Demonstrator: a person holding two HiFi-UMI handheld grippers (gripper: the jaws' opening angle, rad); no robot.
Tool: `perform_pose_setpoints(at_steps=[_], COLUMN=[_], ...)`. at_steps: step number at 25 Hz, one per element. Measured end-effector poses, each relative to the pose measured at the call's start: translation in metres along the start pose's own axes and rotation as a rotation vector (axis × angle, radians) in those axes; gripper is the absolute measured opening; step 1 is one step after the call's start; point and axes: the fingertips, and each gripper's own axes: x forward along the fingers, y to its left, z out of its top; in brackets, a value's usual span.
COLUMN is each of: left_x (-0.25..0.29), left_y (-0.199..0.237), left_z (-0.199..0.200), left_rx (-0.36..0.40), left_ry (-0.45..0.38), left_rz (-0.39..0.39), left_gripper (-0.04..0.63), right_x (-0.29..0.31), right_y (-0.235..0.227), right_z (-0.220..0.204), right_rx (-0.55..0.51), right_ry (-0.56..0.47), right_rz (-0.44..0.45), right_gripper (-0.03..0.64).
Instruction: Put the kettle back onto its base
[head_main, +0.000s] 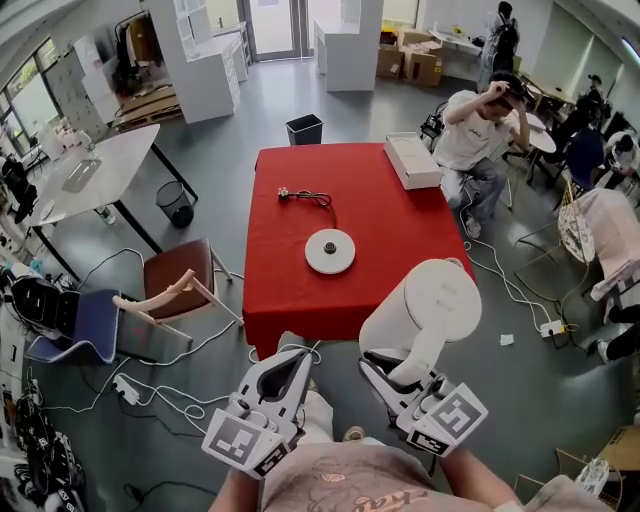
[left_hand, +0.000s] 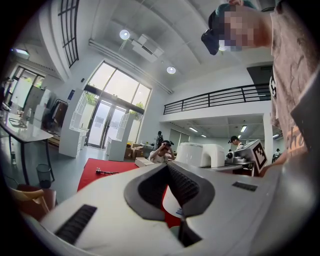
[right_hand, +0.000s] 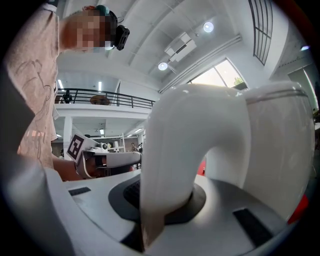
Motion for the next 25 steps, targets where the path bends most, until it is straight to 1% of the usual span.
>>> perform_pose_setpoints(at_steps=[5,10,15,18,21,25], left_x=[0.024,0.048,0.064,0.069,0.077,0.089], left_y=[0.028,0.063,0.088,0.103,0.113,0.123], left_z=[0.009,0.016,0.025,0.025,0.021,0.026], left_rx=[0.006,0.002,0.002,-0.003,-0.003,0.007], left_ry=[-0.002,0.005,0.012,0.022,0.055,0.033], left_rz=[-0.034,-0.064,-0.116,-0.147,-0.175,-0.192], left_gripper=[0.002,0.002,0.002,0.002,0.002,0.002], right_x=[0.027,0.06,0.087,0.1,0.11,0.115], right_y=[-0.018,-0.037,-0.048,-0.051,-0.06,-0.069], right_z=[0.01,0.019,0.031,0.033,0.035,0.04], right_rx=[0.006,-0.002,0.007,0.012,0.035,0.037], right_ry=[-0.007,-0.001,-0.008,-0.019,-0.029,-0.031], right_rz=[-0.009,-0.036,-0.07,-0.094,-0.116,-0.14], right_gripper=[0.055,0.055,0.055,0.055,0.055,0.055])
